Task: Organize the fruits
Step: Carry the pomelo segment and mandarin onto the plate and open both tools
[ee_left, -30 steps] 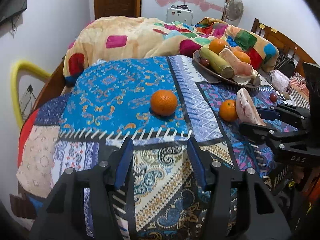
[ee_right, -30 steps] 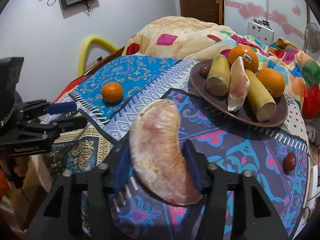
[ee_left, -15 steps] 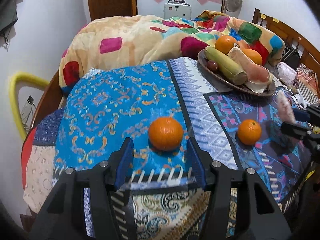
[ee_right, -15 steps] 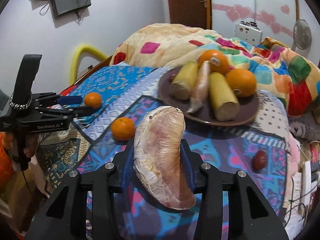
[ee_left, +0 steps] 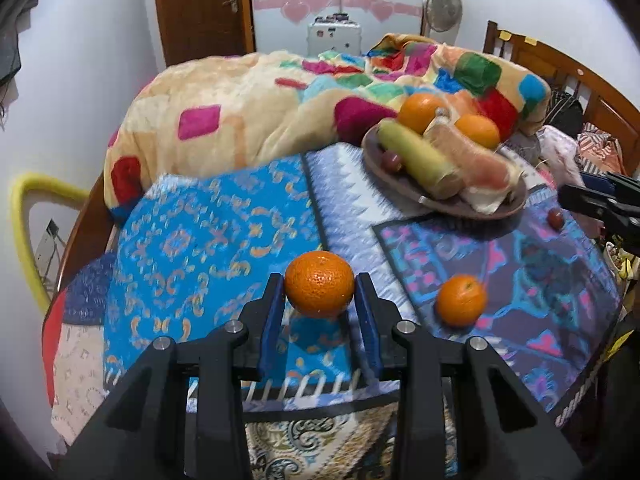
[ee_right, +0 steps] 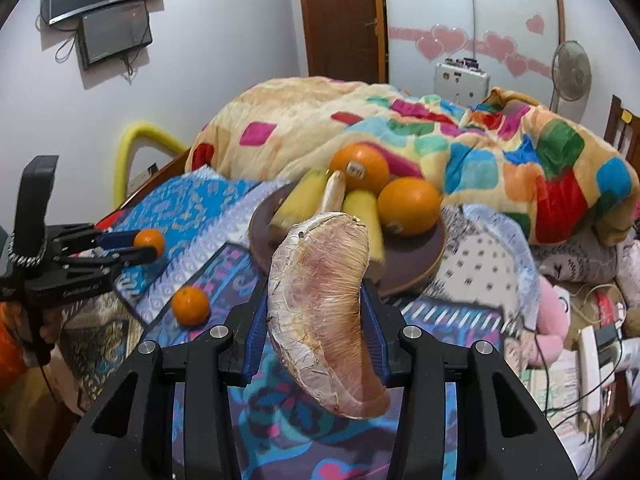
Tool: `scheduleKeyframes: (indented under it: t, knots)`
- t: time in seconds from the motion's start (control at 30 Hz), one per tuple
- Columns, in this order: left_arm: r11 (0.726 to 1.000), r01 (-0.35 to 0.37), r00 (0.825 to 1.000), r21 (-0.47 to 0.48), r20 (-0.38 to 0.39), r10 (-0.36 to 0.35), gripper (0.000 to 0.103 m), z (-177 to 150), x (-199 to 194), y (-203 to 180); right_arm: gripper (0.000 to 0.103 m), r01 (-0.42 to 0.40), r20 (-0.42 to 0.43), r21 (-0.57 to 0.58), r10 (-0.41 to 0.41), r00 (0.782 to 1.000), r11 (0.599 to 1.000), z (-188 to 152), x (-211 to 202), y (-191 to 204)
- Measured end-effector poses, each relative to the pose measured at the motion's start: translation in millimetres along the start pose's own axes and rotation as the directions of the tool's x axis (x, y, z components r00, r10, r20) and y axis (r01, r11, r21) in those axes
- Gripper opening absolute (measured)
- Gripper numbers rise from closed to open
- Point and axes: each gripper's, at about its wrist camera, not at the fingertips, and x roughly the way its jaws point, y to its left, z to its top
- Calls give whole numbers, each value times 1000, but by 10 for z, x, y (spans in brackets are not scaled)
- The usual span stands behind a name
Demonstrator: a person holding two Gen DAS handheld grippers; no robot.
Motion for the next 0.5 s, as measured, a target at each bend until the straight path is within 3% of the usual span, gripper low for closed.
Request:
scheduleKeyframes:
  t: [0.23, 0.5]
  knots:
    - [999, 32, 997, 37, 66, -35, 36, 304, -99, -216, 40, 34, 45, -4, -34, 998, 999, 318, 74, -80]
    - [994, 57, 994, 89, 88, -65, 36, 611, 54, -462, 40, 49, 11, 16, -49, 999, 999, 616, 463, -213]
